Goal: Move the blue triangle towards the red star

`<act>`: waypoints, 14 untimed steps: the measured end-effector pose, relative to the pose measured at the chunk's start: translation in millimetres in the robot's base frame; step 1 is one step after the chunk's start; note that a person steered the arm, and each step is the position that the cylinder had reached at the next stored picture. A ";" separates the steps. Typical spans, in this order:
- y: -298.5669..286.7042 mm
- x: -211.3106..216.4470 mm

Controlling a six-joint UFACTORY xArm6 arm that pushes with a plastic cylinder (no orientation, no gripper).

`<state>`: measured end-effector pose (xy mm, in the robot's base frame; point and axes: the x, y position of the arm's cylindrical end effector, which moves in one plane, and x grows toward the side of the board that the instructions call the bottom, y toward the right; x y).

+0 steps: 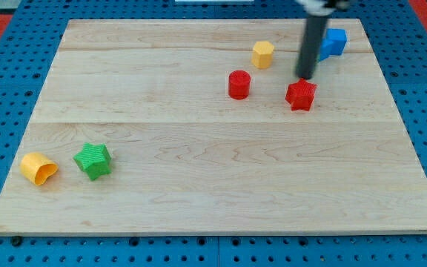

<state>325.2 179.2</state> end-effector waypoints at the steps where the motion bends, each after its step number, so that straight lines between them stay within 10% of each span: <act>1: -9.1 -37.4; 3: -3.7 26.8; 5: 108.0 -64.7; 8: 29.4 -76.4; 10: 46.0 72.1; 14: -58.1 98.6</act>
<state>423.8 121.1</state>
